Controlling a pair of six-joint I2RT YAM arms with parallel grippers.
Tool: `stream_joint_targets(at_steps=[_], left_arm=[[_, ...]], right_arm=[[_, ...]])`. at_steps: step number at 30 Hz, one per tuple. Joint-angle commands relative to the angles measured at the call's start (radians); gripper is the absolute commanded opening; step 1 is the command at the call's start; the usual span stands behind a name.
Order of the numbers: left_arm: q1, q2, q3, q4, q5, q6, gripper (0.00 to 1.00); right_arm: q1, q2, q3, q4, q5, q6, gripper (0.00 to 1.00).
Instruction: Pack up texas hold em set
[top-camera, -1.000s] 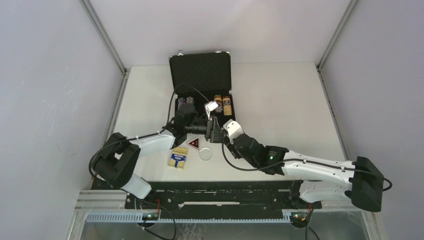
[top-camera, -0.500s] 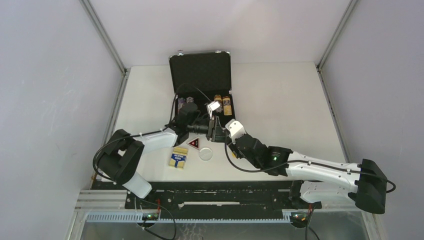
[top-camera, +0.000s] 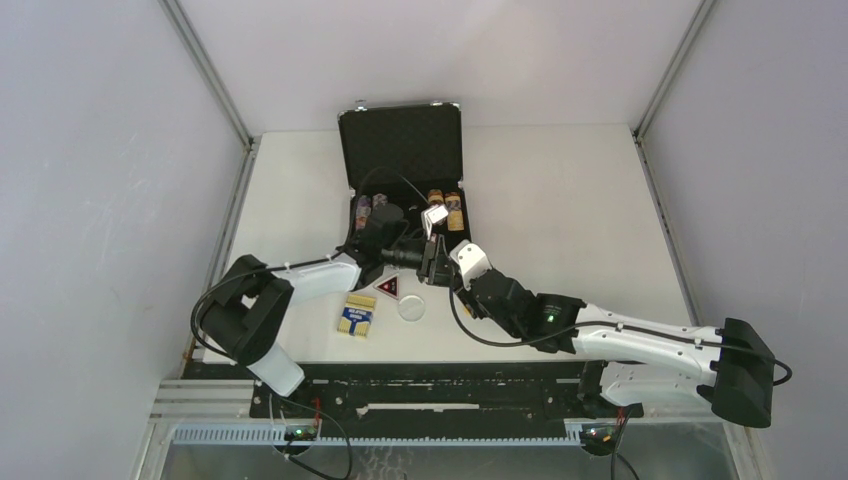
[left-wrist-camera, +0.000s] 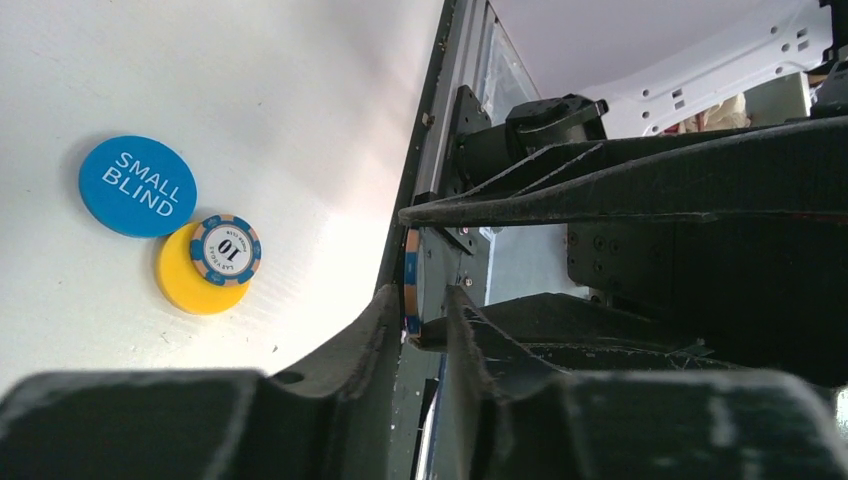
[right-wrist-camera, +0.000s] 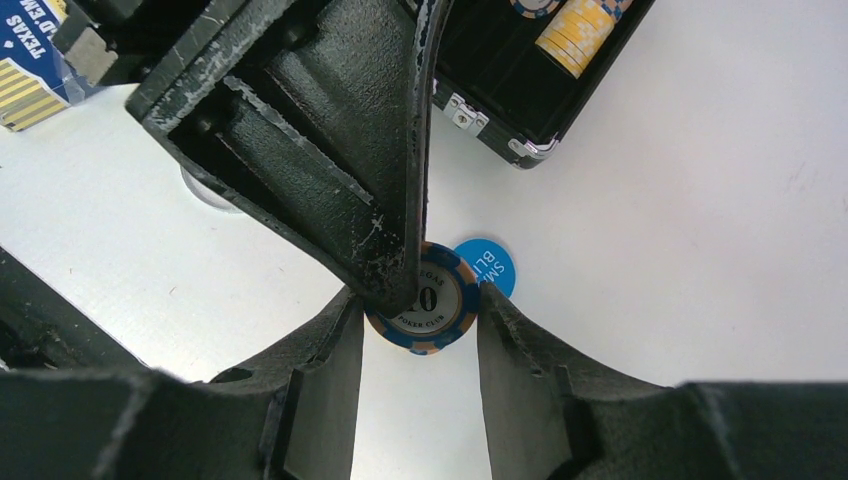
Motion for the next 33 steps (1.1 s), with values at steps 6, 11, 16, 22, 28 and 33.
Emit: stream_joint_targets(at_steps=[6,11,16,22,28,33], left_arm=[[-0.017,0.003,0.045,-0.019,0.055,0.037,0.04],[-0.021,-0.004,0.043,-0.019,0.060,0.050,0.00],[-0.022,-0.025,0.034,-0.020,0.050,0.069,0.00],[-0.022,-0.056,0.022,-0.025,0.047,0.101,0.00],[-0.027,-0.090,0.007,-0.027,0.046,0.145,0.00],[-0.042,-0.157,-0.022,-0.027,0.038,0.218,0.00]], right_arm=[[0.009,-0.024,0.008,0.063,0.023,-0.007,0.31],[0.008,-0.021,0.008,0.065,0.026,-0.005,0.31],[0.006,-0.032,0.007,0.050,0.014,-0.002,0.44],[-0.126,-0.178,-0.031,0.025,-0.348,0.010,0.67],[-0.320,-0.325,-0.086,0.018,-0.647,0.050,0.61],[-0.449,-0.380,-0.136,0.085,-0.878,0.104,0.47]])
